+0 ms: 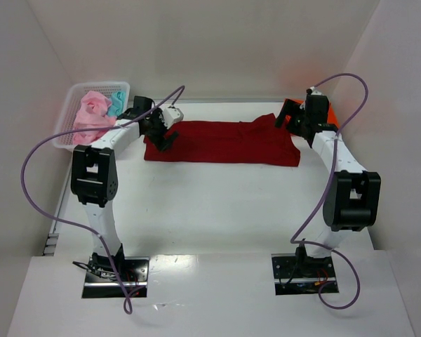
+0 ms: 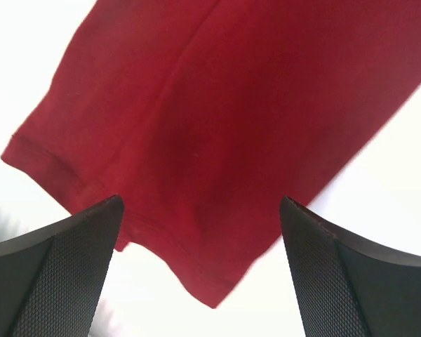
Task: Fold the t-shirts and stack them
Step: Rotate the tshirt 90 degrees
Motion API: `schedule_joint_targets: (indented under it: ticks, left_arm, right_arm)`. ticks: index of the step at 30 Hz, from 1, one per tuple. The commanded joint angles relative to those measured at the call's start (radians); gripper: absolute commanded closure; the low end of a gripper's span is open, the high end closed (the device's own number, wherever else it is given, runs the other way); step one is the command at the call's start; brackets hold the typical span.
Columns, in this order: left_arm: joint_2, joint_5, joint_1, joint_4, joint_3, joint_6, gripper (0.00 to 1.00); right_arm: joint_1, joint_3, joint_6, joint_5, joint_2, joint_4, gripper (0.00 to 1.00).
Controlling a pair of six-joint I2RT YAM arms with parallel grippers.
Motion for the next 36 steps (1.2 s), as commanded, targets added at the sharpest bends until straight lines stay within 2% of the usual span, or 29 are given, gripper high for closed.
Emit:
schedule_joint_targets:
  ticks: [1, 4, 6, 9, 11, 21, 28, 31, 36]
  left_arm:
    - [0.041, 0.013, 0.013, 0.070, 0.042, 0.109, 0.01]
    - [0.093, 0.013, 0.022, 0.070, 0.098, 0.132, 0.01]
    - [0.135, 0.042, 0.022, 0.015, 0.154, 0.170, 0.01]
    - [0.170, 0.122, 0.034, -0.067, 0.191, 0.225, 0.01]
    - [0.181, 0.122, 0.034, -0.088, 0.191, 0.242, 0.01]
    - [0.181, 0.027, 0.043, -0.136, 0.158, 0.241, 0.01]
    - [0.181, -0.068, 0.043, -0.125, 0.158, 0.170, 0.01]
    - [0.181, -0.140, 0.034, -0.137, 0.158, 0.170, 0.01]
    - [0.168, -0.183, 0.034, -0.164, 0.133, 0.170, 0.01]
  right_arm:
    - [0.004, 0.009, 0.014, -0.007, -0.013, 0.013, 0.00]
    - [0.004, 0.009, 0.034, -0.019, 0.017, 0.013, 0.00]
    - [0.004, 0.020, 0.053, -0.010, 0.060, 0.013, 0.00]
    - [0.047, 0.056, 0.079, 0.071, 0.103, -0.008, 0.00]
    - [0.072, 0.089, 0.090, 0.143, 0.141, -0.021, 0.00]
    - [0.153, 0.182, 0.212, 0.207, 0.335, -0.031, 0.00]
    - [0.162, 0.204, 0.245, 0.225, 0.375, -0.022, 0.00]
    - [0.162, 0.225, 0.254, 0.225, 0.387, -0.042, 0.00]
    - [0.162, 0.245, 0.254, 0.225, 0.396, -0.042, 0.00]
